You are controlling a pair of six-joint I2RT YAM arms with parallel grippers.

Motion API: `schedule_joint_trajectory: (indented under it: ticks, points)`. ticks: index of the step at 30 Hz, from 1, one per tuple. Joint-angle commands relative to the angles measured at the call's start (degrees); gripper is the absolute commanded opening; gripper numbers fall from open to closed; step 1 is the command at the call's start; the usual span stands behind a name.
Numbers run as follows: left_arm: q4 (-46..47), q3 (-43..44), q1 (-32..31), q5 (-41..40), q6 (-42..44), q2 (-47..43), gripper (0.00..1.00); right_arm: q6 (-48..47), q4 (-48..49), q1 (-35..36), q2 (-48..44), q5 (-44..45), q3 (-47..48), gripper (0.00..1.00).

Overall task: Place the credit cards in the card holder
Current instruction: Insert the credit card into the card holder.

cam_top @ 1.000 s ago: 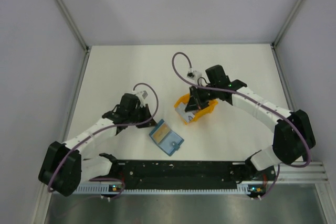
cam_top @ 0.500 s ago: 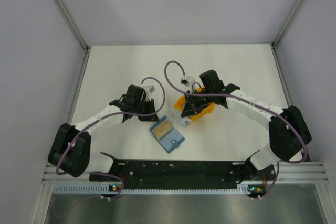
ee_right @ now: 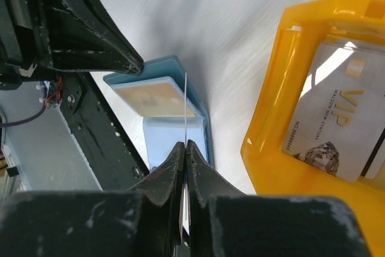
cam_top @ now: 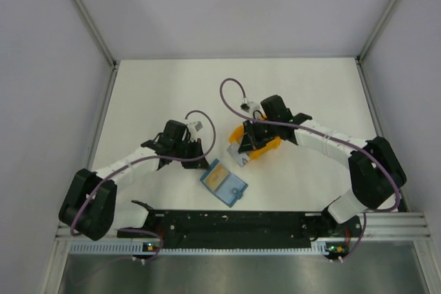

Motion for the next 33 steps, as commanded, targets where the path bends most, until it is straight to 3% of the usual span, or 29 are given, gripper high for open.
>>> schedule_joint_trajectory:
  ticks: [1,6,19,20,24,30,33]
  points:
    - [1.36,-0.79,0.18,-1.44,-2.45,-3.28,0.0,7.17,3.82,2.04,-0.12,3.49,-1.66,0.0]
    - [3.11,-4.03,0.1,-7.07,-10.44,-7.94,0.0,15.69,9.0,2.65,-1.43,6.56,-5.96,0.0]
    - [-0.13,-15.29,-2.1,-24.13,-30.66,-27.45,0.0,19.84,8.83,8.8,-3.63,19.92,-4.12,0.0]
    - [-0.14,-15.64,-2.01,-24.49,-30.93,-28.15,0.03,20.01,8.92,9.33,-3.46,20.63,-3.95,0.0]
    - [-3.81,-13.72,-2.01,-26.94,-29.27,-29.3,0.29,22.21,10.84,10.39,-3.63,20.81,-4.91,0.0]
    - [-16.55,-4.85,-2.01,-37.31,-25.23,-30.62,0.45,25.99,18.14,10.48,-6.53,19.31,-8.07,0.0]
    - [-17.03,-2.38,-2.01,-36.02,-22.51,-33.25,0.52,28.35,23.41,10.48,-7.93,17.47,-9.66,0.0]
